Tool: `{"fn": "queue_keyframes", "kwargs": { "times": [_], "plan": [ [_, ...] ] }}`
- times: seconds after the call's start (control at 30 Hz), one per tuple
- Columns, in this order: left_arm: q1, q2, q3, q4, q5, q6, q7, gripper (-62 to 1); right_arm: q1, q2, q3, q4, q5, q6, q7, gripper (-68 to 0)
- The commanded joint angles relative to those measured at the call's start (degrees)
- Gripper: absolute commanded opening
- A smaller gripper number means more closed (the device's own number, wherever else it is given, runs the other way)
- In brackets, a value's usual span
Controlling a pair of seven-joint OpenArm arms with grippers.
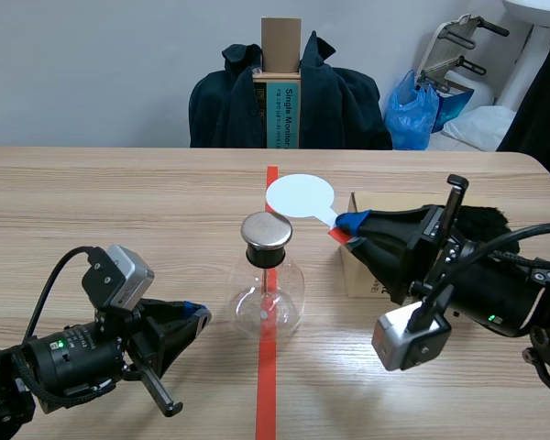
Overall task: Do the electroscope experiment.
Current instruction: 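Move the plate toward and away from the electroscope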
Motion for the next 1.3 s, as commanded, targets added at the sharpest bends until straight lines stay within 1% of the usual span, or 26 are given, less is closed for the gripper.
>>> {"fn": "queue_keyframes", "kwargs": {
  "times": [0.0,0.1,0.23,0.37,0.5,0.67,0.87,0.97,1.27],
  "plan": [
    [-0.8,0.2,0.1,1.4,-0.6,-0.1,-0.9,-58.2,0.5,0.3,0.3,1.3,1.1,0.5,-1.5,-66.7],
    [-0.8,0.2,0.1,1.4,-0.6,-0.1,-1.0,-58.2,0.6,0.3,0.3,1.3,1.3,1.5,-5.4,-66.7],
    [-0.6,0.1,0.0,1.4,-0.6,-0.1,-0.9,-58.2,0.6,0.3,0.3,1.3,1.4,1.5,-9.1,-66.7],
    [-0.6,0.2,0.0,1.4,-0.6,-0.1,-1.0,-58.2,0.6,0.3,0.3,1.3,1.5,1.5,-10.9,-66.7],
    [-0.6,0.2,0.0,1.4,-0.6,-0.1,-1.0,-58.2,0.6,0.3,0.3,1.3,1.5,1.5,-10.7,-66.7],
    [-0.6,0.2,0.0,1.4,-0.6,-0.1,-1.0,-58.2,0.6,0.3,0.3,1.3,1.4,1.4,-6.7,-66.7],
    [-0.6,0.2,0.0,1.4,-0.6,-0.1,-1.0,-58.2,0.6,0.3,0.3,1.3,1.4,0.4,-0.6,-66.7],
    [-0.6,0.2,0.0,1.4,-0.6,-0.1,-1.0,-58.2,0.6,0.3,0.3,1.3,1.4,0.4,1.8,-66.7],
    [-0.6,0.2,0.0,1.4,-0.6,-0.1,-1.0,-58.2,0.6,0.2,0.3,1.3,1.4,0.4,7.3,-66.7]
  ]
}}
